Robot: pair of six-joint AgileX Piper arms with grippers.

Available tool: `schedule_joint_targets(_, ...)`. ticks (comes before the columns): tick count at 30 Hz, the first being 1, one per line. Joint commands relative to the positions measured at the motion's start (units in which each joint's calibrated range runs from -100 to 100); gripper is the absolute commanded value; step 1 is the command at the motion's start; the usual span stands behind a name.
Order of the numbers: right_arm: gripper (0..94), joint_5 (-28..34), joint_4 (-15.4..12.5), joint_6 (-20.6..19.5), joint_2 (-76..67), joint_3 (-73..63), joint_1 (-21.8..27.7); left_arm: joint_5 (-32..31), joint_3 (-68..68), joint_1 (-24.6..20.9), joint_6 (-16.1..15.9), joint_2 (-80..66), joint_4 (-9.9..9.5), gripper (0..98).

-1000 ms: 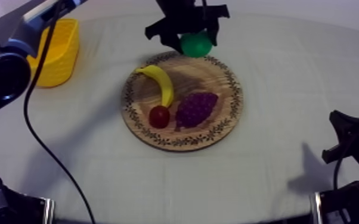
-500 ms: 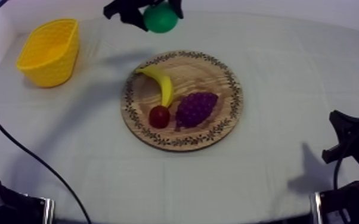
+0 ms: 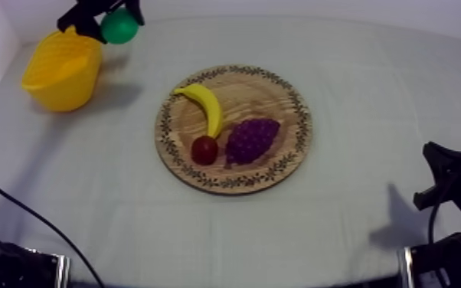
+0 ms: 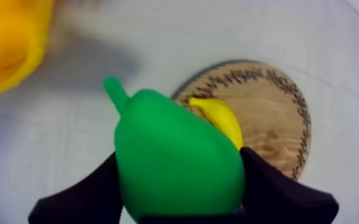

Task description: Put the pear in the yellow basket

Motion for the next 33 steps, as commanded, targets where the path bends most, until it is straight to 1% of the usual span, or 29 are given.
schedule_joint_targets(1, 0.4, 0.01, -0.01, 0.03, -0.04, 0.00, 0.01, 0.01, 0.96, -2.94, -0.48, -0.87, -0.17, 54.2)
schedule_joint_targets(11, 0.4, 0.01, -0.01, 0.03, -0.04, 0.00, 0.01, 0.01, 4.37, -11.99, -2.82, -5.26, -1.51, 54.3)
schedule_joint_targets(18, 0.4, 0.01, -0.01, 0.03, -0.04, 0.00, 0.01, 0.01, 4.50, -17.14, -4.51, -7.35, -1.89, 54.5)
schedule_joint_targets(25, 0.4, 0.01, -0.01, 0.03, -0.04, 0.00, 0.01, 0.01, 4.62, -19.26, -5.32, -7.34, -2.45, 54.5)
schedule_joint_targets(33, 0.4, 0.01, -0.01, 0.03, -0.04, 0.00, 0.01, 0.01, 2.66, -19.28, -5.59, -3.29, -2.54, 54.9)
